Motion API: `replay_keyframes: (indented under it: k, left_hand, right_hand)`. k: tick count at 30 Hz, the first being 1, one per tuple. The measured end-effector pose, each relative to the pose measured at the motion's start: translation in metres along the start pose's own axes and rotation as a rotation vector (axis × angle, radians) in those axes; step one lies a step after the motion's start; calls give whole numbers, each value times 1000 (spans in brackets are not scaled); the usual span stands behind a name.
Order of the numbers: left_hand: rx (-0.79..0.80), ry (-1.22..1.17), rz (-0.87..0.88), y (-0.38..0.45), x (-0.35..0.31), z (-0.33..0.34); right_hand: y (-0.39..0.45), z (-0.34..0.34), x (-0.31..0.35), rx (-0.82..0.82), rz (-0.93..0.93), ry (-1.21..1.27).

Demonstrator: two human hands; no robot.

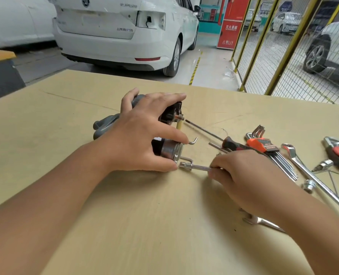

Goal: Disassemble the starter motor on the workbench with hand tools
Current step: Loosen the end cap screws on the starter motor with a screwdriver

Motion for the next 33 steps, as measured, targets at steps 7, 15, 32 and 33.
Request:
replay_keyframes:
  k: [7, 15, 32, 33]
  left_hand:
    - [12, -107, -12, 0, 1, -4]
    - [13, -152, -12, 1, 3, -5]
    - [5, -163, 0, 0, 6, -4]
    - [5, -162, 1, 0, 6, -4]
  right_hand:
    - [-2, -10, -4, -56, -52, 333]
    - [3, 3, -12, -28, -21, 568]
    - [0, 3, -9, 56, -48, 415]
    - [0, 3, -9, 61, -49, 423]
Point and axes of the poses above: each hand's wrist, its own y-axis towards the middle knuckle, its own z-axis out of the palm, x = y × z, the point moved 9 cm from there along y, towards the middle knuckle, and after that the axes turned 2 degrees about -x, right-handed, at the moved point
